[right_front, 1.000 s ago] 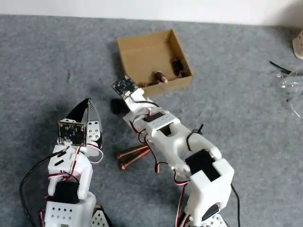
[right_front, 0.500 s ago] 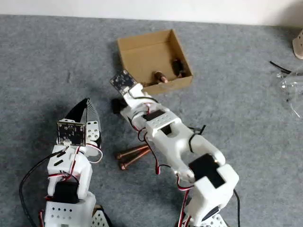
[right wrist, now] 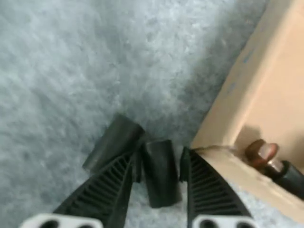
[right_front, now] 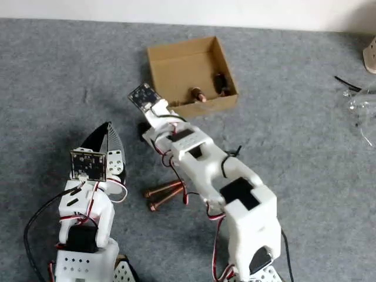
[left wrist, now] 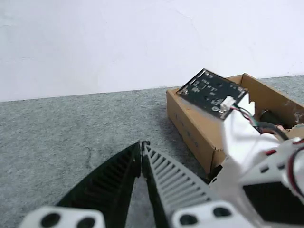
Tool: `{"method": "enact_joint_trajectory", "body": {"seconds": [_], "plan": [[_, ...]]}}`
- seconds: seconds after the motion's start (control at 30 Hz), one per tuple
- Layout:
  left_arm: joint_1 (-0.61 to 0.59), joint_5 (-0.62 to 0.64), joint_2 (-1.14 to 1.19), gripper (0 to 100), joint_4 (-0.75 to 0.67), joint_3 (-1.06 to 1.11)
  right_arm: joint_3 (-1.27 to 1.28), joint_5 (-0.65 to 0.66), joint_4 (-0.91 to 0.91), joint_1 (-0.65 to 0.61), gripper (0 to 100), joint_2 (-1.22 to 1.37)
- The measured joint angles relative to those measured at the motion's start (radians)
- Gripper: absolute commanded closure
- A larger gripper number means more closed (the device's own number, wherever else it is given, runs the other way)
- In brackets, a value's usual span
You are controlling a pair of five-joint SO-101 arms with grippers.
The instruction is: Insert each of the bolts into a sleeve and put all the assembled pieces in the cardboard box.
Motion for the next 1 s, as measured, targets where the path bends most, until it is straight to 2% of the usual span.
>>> {"method": "enact_joint_trajectory", "body": {"seconds": [0.4,0.57,1.0], "plan": [[0.0,0.0,0.0,97,0.0,0.0,-0.028,0.0,0.054,0.0,87.0,0.009],[0.0,0.0,0.0,97,0.0,0.0,-0.028,0.0,0.054,0.002,99.8,0.009],[0.0,0.0,0.0,97,0.0,0.0,-0.049,0.0,0.143,0.006,99.3,0.008]]}}
